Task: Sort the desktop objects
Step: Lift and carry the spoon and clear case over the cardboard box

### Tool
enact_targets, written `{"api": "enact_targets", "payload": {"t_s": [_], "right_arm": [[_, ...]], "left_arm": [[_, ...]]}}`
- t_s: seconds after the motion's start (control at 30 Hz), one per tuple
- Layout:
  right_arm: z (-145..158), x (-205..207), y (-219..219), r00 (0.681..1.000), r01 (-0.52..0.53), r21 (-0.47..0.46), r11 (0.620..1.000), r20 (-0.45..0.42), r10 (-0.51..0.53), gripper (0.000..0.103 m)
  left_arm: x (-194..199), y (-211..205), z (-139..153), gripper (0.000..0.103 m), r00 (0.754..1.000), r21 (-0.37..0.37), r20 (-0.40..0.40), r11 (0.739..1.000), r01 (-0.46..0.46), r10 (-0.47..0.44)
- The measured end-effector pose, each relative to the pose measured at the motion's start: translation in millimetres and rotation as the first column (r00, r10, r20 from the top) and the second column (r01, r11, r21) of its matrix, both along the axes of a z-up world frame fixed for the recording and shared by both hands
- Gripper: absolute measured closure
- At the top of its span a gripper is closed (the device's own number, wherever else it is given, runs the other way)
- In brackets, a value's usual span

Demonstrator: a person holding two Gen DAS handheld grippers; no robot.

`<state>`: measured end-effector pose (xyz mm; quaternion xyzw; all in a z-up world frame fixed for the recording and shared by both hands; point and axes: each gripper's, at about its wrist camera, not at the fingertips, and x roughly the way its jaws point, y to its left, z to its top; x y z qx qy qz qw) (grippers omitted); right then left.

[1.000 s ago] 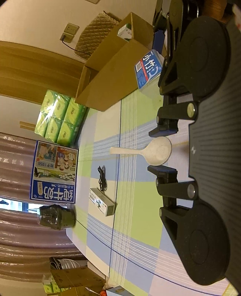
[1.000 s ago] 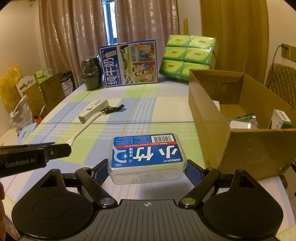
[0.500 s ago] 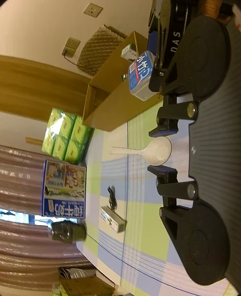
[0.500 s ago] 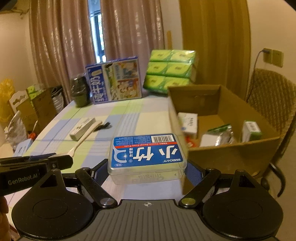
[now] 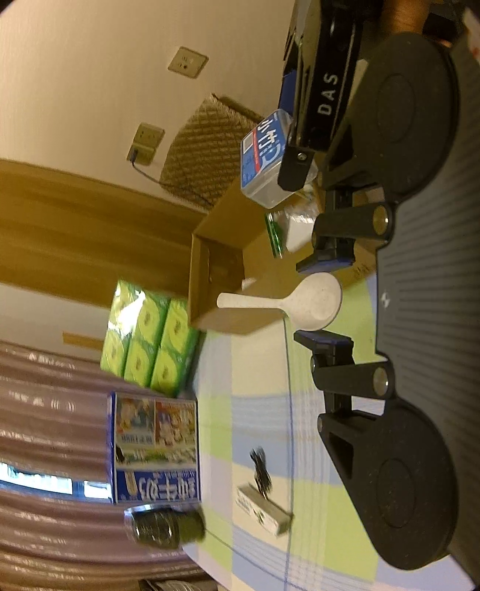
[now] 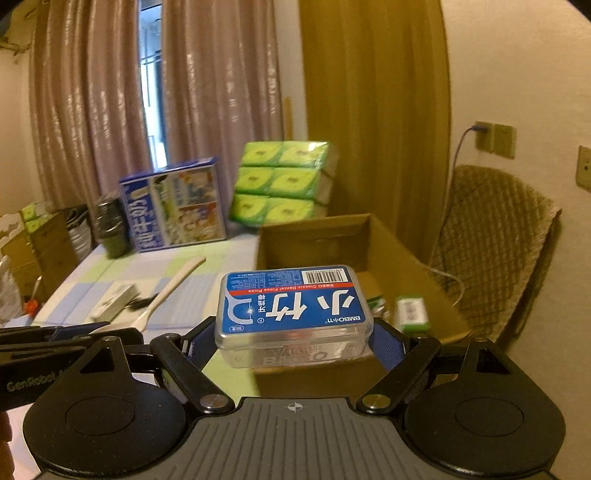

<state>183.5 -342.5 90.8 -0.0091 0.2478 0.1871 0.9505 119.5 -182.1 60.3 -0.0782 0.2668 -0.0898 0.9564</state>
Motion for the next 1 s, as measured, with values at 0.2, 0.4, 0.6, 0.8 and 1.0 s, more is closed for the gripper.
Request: {"api": "enact_targets", "payload": {"t_s": [0.2, 0.4, 0.6, 0.8, 1.0], "right_arm": [[4.3, 32.9, -27.5, 0.999, 0.044, -0.013, 0.999, 0.008, -0.044, 0.02], [2.5, 63.2, -46.0, 0.998, 0.069, -0.007, 0.998, -0.002, -0.069, 0.02], [-5.4, 87.8, -55.8, 0.996, 0.084, -0.007, 0.996, -0.014, -0.084, 0.02], [-13.1, 102.8, -62.9, 0.995, 0.1, 0.002, 0.995, -0.027, -0.099, 0.02], [-17.0, 104.2, -58.8, 0.996, 0.08, 0.004, 0.997, -0.038, -0.08, 0.02]], "left_arm": [[33.0, -35.9, 2.4, 0.076, 0.998, -0.01, 0.0, 0.998, 0.058, -0.058], [65.3, -66.1, -0.8, 0.076, 0.995, -0.009, -0.003, 0.995, 0.1, -0.1], [93.2, -83.9, -14.4, 0.076, 0.99, 0.008, -0.017, 0.99, 0.138, -0.137], [117.0, -89.9, -28.0, 0.076, 0.989, 0.033, -0.035, 0.989, 0.142, -0.14], [117.5, -72.8, -27.9, 0.076, 0.993, 0.04, -0.019, 0.993, 0.114, -0.113]]}}
